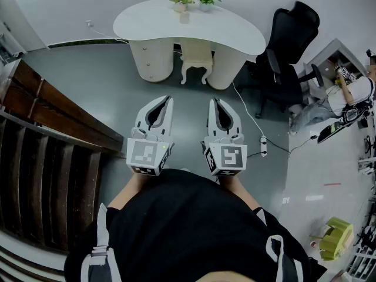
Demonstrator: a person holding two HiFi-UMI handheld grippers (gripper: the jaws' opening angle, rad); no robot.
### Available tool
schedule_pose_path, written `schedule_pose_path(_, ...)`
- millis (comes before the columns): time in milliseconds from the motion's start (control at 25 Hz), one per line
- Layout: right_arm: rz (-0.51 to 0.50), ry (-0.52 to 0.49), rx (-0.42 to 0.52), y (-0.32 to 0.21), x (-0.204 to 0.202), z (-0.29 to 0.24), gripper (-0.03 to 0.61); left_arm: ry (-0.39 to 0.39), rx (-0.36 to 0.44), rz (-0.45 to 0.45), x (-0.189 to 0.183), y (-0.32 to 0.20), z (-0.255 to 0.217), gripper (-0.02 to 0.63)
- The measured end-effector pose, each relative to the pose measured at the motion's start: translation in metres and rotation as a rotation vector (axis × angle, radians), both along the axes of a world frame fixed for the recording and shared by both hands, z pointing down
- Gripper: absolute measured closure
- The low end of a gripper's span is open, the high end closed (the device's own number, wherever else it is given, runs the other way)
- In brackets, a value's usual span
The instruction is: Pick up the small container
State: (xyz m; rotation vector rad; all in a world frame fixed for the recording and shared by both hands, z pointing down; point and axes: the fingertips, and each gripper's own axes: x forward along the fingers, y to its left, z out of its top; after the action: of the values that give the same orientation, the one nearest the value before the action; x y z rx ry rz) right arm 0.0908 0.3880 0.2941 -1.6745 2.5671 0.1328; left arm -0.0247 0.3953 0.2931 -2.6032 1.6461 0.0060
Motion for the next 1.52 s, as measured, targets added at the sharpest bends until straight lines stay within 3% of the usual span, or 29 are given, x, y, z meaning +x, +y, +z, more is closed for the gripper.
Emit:
schedule_pose_path(240,-0.012,0.028,0.013,-0.002,0.02,-0.001,0.557,0.004,-0.009,-0.009,0.019,-0.001,0.003,0.607)
schedule_pose_path(600,-0.07,-0.02,-0.016,-0.018,0.027,0.01,0.557,-0.003,-0.033,-0.03,0.033,-0.014,0.013,0.603)
schedule_pose_path(680,-0.075,-0.019,-0.013,-0.024,0.024,0.01,0.557,-0.004,-0.048,-0.023,0.033,-0.023,0.017,0.569)
schedule_pose_path(760,-0.077,-0.016,-0.012,-0.03,0.021,0.012,0.557,0.002,-0.065,-0.016,0.031,-0.035,0.022,0.488)
schedule_pose_path(1080,-0.053,0.009,-0.005,-0.081,0.014,0.02,0.557,0.01,-0.074,-0.017,0.015,-0.108,0.035,0.415)
schedule_pose_path(1520,0.03,0.035,-0.016,-0.212,-0.026,0.034,0.557,-0.002,-0.105,0.029,-0.03,-0.243,0.058,0.377)
